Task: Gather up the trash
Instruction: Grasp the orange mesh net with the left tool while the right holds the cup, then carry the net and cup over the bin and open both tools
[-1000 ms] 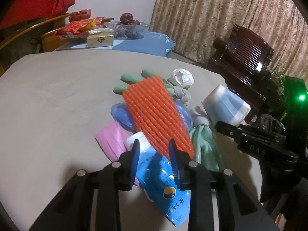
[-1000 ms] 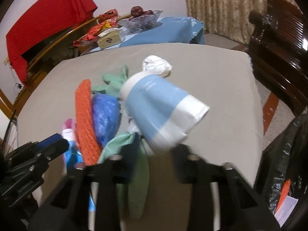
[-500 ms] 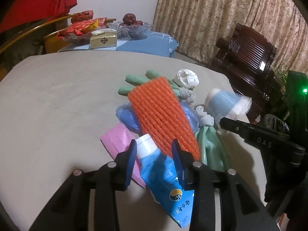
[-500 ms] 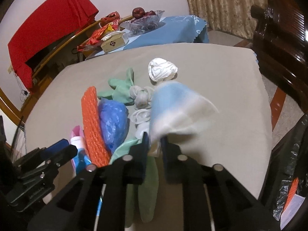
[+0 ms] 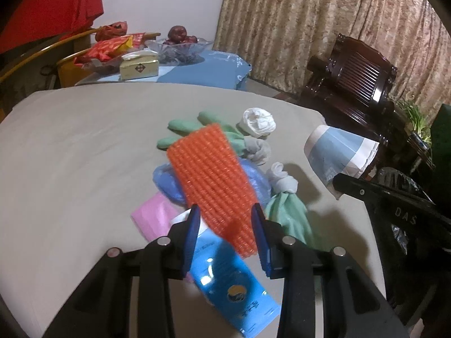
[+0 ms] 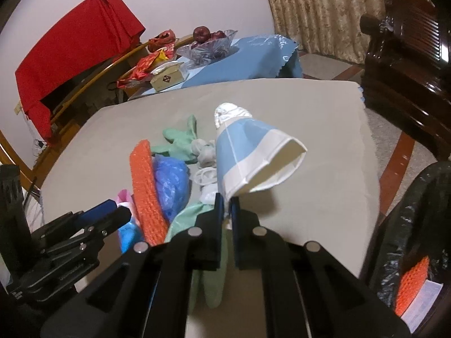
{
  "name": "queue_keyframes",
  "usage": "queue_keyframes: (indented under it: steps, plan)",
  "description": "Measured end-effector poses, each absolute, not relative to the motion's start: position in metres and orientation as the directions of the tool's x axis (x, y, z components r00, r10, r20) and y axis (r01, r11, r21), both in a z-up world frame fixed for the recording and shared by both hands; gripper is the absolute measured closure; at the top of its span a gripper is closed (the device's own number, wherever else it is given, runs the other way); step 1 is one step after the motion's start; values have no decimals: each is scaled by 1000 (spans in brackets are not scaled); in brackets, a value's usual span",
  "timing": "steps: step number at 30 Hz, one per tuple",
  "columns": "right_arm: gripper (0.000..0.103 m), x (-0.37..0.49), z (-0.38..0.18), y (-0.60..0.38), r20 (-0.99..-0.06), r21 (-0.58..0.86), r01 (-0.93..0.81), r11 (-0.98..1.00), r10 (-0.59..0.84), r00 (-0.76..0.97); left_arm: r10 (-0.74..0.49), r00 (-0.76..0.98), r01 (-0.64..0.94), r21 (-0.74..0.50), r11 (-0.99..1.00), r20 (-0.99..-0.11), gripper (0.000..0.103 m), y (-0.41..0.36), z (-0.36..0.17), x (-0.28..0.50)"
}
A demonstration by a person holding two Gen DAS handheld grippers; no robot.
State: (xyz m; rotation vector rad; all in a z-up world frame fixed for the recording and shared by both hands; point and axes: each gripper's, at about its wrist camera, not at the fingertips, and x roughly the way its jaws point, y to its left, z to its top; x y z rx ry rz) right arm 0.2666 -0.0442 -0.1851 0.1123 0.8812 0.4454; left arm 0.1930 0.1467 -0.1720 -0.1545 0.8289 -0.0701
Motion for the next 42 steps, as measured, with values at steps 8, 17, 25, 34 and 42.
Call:
queue_keyframes:
  steps: [8, 17, 25, 34, 42]
  plan:
    - [98, 269, -190, -49, -738, 255, -313, 915, 393, 548, -97, 656, -14, -141, 990, -749, 53, 141, -180, 223]
    - [98, 261, -181, -44, -729, 220, -352, 910, 393, 560, -131, 682, -5, -184, 983, -719, 83, 149, -172, 222]
    - [98, 247, -155, -47, -694, 227, -375, 899, 420, 585, -137, 763, 24, -184, 983, -632, 84, 150, -127, 201]
    - [98, 228, -120, -63, -657, 226, -382, 896, 430, 619, -155, 788, 71, -163, 984, -596, 84, 126, -94, 189]
    - [98, 206, -100, -91, -636, 216, -364, 906, 414, 651, -198, 780, 122, -165, 979, -594, 84, 94, -86, 177]
